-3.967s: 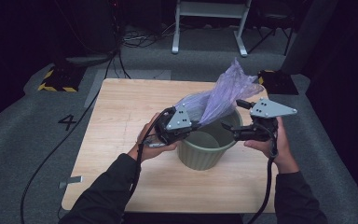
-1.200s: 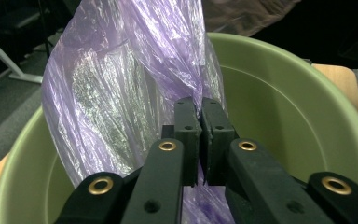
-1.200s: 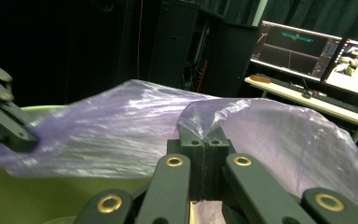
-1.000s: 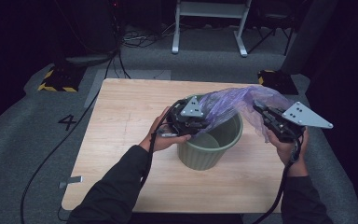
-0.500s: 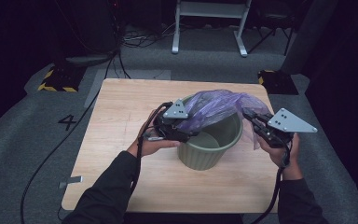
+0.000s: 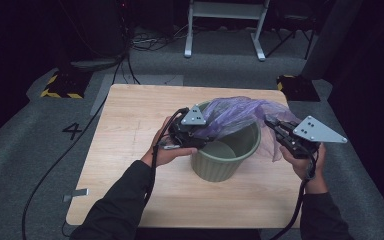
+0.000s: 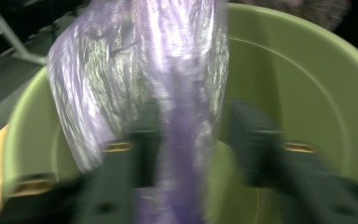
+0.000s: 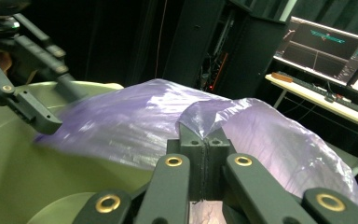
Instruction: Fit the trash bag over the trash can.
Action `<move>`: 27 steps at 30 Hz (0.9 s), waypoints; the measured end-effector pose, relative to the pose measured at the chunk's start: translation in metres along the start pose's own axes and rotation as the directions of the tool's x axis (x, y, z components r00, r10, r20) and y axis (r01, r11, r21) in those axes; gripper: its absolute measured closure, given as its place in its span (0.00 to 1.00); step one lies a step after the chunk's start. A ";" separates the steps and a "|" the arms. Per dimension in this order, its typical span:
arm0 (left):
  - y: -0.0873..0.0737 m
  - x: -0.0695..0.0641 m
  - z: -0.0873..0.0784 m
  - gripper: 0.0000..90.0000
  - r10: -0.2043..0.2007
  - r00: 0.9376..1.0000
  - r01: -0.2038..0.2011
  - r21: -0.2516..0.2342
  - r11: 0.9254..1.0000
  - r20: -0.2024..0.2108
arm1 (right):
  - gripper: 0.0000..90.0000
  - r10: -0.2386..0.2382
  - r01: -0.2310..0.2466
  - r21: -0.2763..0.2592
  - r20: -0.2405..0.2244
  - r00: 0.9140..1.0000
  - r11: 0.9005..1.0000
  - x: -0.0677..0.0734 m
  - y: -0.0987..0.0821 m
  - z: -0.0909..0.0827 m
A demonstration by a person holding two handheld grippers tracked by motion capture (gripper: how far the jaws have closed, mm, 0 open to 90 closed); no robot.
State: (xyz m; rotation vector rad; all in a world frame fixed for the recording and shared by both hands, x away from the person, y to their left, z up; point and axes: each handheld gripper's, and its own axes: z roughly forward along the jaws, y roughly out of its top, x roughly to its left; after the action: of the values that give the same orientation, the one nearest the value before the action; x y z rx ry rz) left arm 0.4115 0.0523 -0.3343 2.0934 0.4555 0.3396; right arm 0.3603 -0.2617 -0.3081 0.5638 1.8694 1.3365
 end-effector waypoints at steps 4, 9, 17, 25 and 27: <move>-0.002 0.002 -0.011 0.30 -0.035 0.999 0.034 -0.043 0.998 -0.013 | 1.00 -0.019 0.019 0.002 -0.008 1.000 1.000 0.004 0.003 0.002; -0.006 0.007 -0.022 0.23 -0.070 0.997 0.071 -0.090 0.993 0.010 | 1.00 -0.022 0.022 0.001 -0.014 1.000 1.000 0.004 0.000 -0.002; 0.016 -0.016 -0.003 0.19 0.026 0.999 -0.024 -0.073 0.997 0.033 | 0.99 -0.116 0.119 0.025 -0.078 0.990 0.993 0.022 0.005 0.003; 0.034 -0.026 0.017 0.36 0.063 0.998 -0.064 -0.034 0.997 -0.018 | 0.97 -0.134 0.136 0.004 -0.130 0.982 0.991 0.037 0.012 0.003; 0.034 -0.027 0.018 0.52 0.079 0.996 -0.079 -0.009 0.997 -0.037 | 0.95 -0.125 0.126 -0.001 -0.140 0.982 0.992 0.038 0.013 0.003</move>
State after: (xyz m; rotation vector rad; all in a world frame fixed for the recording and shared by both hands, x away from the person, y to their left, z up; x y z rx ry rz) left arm 0.4010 0.0100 -0.3163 2.1012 0.3923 0.4263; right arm 0.3385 -0.2284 -0.3088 0.3574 1.9887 1.3150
